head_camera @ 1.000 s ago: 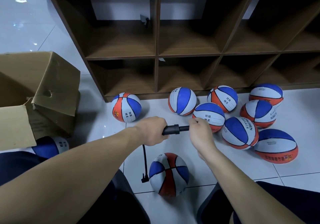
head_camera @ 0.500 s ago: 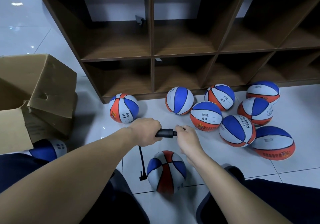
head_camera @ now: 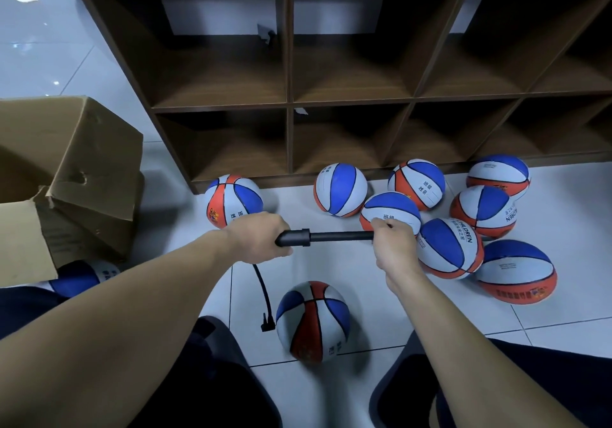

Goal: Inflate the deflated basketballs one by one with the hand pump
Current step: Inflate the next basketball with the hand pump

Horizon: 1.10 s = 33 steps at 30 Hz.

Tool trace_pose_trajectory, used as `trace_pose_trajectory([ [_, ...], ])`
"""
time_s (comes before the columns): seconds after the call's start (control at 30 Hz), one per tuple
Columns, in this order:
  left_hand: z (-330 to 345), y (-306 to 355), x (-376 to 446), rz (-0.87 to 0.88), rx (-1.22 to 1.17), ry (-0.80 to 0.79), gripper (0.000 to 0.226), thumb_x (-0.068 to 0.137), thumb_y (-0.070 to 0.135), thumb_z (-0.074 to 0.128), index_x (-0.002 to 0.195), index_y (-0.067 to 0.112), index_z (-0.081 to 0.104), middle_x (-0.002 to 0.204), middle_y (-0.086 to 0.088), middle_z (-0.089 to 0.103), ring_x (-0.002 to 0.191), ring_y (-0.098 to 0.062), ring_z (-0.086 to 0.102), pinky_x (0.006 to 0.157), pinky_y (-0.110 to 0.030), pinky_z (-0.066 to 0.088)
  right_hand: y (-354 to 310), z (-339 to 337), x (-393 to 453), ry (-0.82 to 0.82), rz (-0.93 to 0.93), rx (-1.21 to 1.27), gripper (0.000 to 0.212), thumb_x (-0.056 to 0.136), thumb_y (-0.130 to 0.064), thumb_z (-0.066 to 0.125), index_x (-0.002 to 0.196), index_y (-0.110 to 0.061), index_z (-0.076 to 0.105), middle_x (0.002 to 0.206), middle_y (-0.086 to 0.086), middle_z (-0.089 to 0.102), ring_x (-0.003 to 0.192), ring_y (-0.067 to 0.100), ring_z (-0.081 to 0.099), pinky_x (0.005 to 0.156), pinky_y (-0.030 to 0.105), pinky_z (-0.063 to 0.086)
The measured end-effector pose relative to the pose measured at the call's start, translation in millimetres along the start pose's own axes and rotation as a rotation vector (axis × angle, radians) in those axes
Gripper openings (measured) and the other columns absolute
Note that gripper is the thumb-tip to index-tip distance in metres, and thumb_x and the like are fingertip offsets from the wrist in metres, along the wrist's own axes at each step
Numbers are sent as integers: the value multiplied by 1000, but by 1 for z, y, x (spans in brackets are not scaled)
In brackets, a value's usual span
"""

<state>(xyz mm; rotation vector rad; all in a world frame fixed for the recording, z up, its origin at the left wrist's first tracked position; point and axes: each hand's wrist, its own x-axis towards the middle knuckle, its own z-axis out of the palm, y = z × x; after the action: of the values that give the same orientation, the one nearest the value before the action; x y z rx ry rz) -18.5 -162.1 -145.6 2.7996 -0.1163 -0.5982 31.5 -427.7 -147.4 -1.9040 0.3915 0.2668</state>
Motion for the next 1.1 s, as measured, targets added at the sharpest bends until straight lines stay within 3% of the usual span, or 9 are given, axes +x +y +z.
trace_pose_trajectory([
  [0.1,4,12,1,9,16,10,25,102,47,67,85,29,64,77,5,67,73,-19,67,66,-35,57,2,8,-9,44,-43,-27,32,103,-19,52,72,-13,46,71,-4,46,68,19,40,61,31,37],
  [0.27,16,34,2,31,45,53,19,104,44,63,95,28,67,80,5,66,72,-20,64,59,-32,48,5,24,-27,5,-93,-118,31,101,-17,47,71,-15,38,69,1,43,66,23,37,62,37,33],
  [0.4,20,43,3,42,91,94,20,104,43,60,92,27,64,79,4,63,71,-22,60,52,-30,34,8,37,-39,-78,-105,-166,31,106,-25,46,78,-12,47,76,3,53,70,24,49,64,38,39],
  [0.53,18,46,4,67,104,110,20,104,43,60,93,27,64,80,3,63,72,-23,60,53,-31,34,7,44,-43,-115,-116,-158,32,109,-30,46,87,-8,54,81,5,59,74,22,55,62,36,42],
  [0.67,17,37,7,93,121,93,20,104,45,62,97,27,67,81,3,65,73,-22,62,60,-34,46,8,47,-42,-163,-80,-120,32,110,-33,48,93,-8,57,84,4,60,76,21,56,64,35,44],
  [0.8,19,32,6,101,166,69,21,103,47,62,95,28,64,79,5,63,71,-20,61,59,-34,44,13,49,-42,-180,-61,-133,35,111,-35,49,100,-5,61,86,5,63,74,19,57,65,34,44],
  [1.0,15,30,7,86,141,78,26,102,52,63,93,28,65,77,4,63,69,-18,61,62,-36,53,9,38,-37,-178,-95,-93,35,109,-33,54,80,-14,51,72,-3,50,69,17,48,64,33,39],
  [1.1,12,31,6,84,113,78,24,103,51,64,94,28,66,76,6,64,68,-16,62,59,-32,48,1,30,-36,-165,-149,-97,32,107,-26,56,77,-14,51,68,-5,48,64,14,44,62,31,37],
])
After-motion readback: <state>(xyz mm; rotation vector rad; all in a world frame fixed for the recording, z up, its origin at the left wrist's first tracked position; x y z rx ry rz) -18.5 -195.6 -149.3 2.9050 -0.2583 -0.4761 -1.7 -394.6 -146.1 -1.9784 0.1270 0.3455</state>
